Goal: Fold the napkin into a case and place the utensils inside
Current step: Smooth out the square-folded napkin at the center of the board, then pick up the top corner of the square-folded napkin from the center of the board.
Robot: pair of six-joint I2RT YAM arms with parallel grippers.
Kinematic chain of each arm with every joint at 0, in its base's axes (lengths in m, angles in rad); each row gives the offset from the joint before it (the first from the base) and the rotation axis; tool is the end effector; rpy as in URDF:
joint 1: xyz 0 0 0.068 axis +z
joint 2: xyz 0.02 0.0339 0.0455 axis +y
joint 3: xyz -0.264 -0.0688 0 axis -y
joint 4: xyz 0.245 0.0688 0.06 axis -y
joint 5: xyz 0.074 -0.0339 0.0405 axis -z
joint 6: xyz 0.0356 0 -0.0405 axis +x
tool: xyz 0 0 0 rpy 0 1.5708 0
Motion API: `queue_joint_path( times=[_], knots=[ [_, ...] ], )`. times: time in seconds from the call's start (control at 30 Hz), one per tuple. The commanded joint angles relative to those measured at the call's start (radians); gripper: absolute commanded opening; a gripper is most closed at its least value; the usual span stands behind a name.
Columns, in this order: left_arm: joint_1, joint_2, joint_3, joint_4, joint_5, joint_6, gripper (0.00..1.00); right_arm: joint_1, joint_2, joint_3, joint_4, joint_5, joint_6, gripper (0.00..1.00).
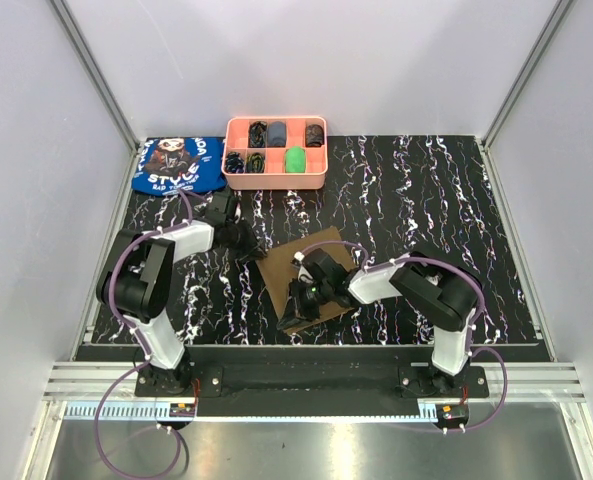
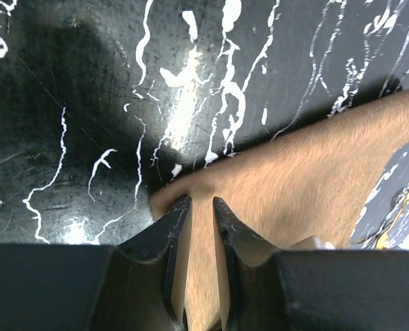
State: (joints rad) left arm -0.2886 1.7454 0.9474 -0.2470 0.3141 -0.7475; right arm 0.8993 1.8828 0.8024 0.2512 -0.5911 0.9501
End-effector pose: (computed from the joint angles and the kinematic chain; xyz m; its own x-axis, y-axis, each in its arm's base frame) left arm 0.3171 -0.1056 0.1467 -0.8932 -0.4093 -0.1864 -0.2561 0.8036 -0.5372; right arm 0.1956 0.2780 0.1005 -0.9861 -0.1553 -0.0586 -0.1411 0.5987 0.7885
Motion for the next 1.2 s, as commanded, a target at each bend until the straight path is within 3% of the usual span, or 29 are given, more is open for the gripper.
queue_joint_path(
  times=[0.0, 0.3, 0.53, 0.63, 0.67, 0.77, 0.87, 0.93, 1.0, 1.17],
  knots=[
    [0.006, 0.025, 0.036, 0.008, -0.024, 0.027, 0.24, 0.018, -0.022, -0.022, 0.033, 0.022, 0.006, 0.14],
    [0.005, -0.159, 0.044, -0.050, -0.047, 0.028, 0.31, 0.018, -0.207, 0.112, -0.322, 0.125, -0.163, 0.18],
    [0.000, -0.313, -0.035, -0.090, -0.004, 0.046, 0.37, 0.018, -0.269, 0.170, -0.568, 0.290, -0.313, 0.31],
    [-0.075, -0.363, -0.084, -0.087, 0.029, 0.040, 0.36, 0.001, -0.298, 0.196, -0.721, 0.417, -0.379, 0.45],
    [-0.148, -0.382, -0.093, -0.084, 0.025, 0.021, 0.36, -0.020, -0.310, 0.199, -0.765, 0.504, -0.376, 0.50],
    [-0.309, -0.399, -0.124, -0.035, -0.033, -0.048, 0.36, -0.175, -0.384, 0.129, -0.820, 0.528, -0.358, 0.60],
    [-0.443, -0.391, -0.134, -0.029, -0.116, -0.099, 0.35, -0.293, -0.476, 0.058, -0.852, 0.571, -0.344, 0.60],
    [-0.510, -0.383, -0.137, -0.026, -0.153, -0.118, 0.33, -0.338, -0.519, 0.025, -0.854, 0.568, -0.329, 0.54],
    [-0.541, -0.374, -0.139, -0.026, -0.187, -0.127, 0.33, -0.356, -0.534, 0.006, -0.856, 0.570, -0.312, 0.47],
    [-0.589, -0.357, -0.159, -0.026, -0.199, -0.144, 0.32, -0.418, -0.533, -0.045, -0.831, 0.542, -0.319, 0.45]
  ],
)
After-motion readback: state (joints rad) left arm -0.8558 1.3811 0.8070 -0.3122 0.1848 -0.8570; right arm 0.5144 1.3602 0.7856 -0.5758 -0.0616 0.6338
